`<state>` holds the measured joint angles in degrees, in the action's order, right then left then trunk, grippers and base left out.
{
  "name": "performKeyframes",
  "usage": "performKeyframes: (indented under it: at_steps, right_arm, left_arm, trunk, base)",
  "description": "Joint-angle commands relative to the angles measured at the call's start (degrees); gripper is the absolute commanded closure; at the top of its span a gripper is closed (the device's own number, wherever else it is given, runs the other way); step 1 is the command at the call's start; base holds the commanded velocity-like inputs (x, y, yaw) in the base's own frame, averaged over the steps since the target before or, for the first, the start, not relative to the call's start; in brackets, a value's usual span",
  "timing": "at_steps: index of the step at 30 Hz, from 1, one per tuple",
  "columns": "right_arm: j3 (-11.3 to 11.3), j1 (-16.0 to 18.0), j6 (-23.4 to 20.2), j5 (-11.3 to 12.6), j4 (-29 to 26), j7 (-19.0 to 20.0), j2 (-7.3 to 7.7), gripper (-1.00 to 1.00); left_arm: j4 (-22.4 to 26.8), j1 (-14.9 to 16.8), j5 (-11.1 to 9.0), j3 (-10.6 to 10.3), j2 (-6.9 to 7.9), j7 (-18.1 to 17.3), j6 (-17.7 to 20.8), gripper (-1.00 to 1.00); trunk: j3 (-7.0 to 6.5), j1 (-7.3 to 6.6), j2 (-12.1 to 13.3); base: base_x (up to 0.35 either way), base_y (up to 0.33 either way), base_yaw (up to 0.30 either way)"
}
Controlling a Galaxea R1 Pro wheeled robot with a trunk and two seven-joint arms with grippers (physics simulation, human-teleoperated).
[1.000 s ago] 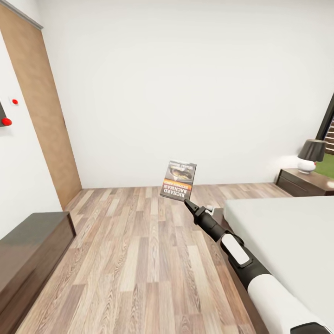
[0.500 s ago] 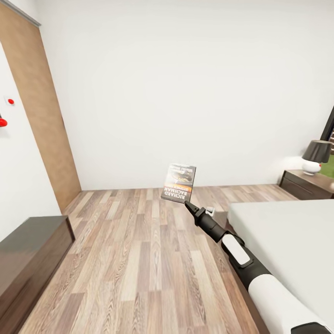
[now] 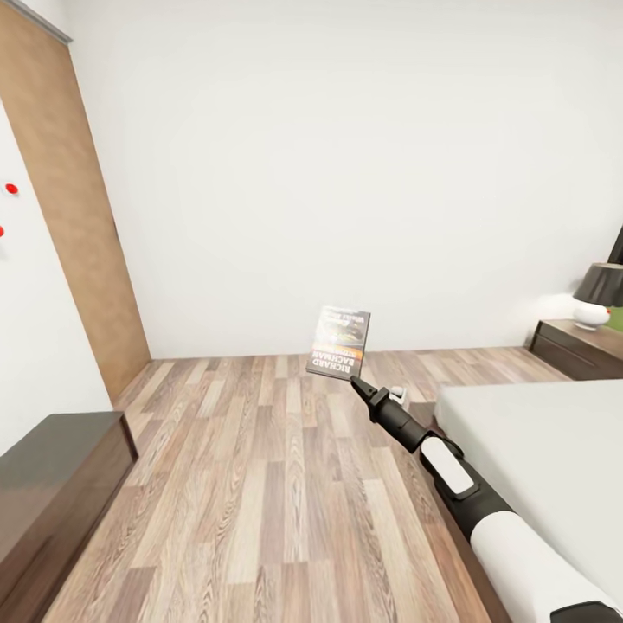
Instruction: In the bedroom, move the book from the bed onto either nightstand, and place the two sandals side by side next to the bed.
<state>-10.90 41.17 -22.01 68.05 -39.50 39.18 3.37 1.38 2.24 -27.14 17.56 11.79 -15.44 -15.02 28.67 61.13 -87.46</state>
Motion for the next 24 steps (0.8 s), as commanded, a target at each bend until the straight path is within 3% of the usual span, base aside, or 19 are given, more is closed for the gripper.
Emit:
performKeyframes:
  at_steps: [1,11,24]
  right_arm:
    - [-0.15,0.06,-0.45,0.85,0.14,0.06,0.10,1.00]
    - [0.07,0.06,-0.35,1.24,4.66,0.61,0.67,1.00]
    - [-0.06,0.06,-0.22,1.15,5.61,0.74,2.96,1.00]
  left_arm:
    - [-0.10,0.05,0.02,0.45,0.01,-0.38,-0.10,-1.00]
    - [0.65,0.05,0.05,0.53,-0.06,-0.38,-0.10,-1.00]
    - [2.15,0.05,-0.02,0.54,-0.11,-0.45,-0.10,-1.00]
  trunk:
    - [0.06,0.02,-0.03]
    - [0.06,0.02,-0.03]
    - [0.06,0.02,-0.03]
  base:
    - [0.204,0.085,0.000]
    - [0.213,0.056,0.000]
    - [0.237,0.040,0.000]
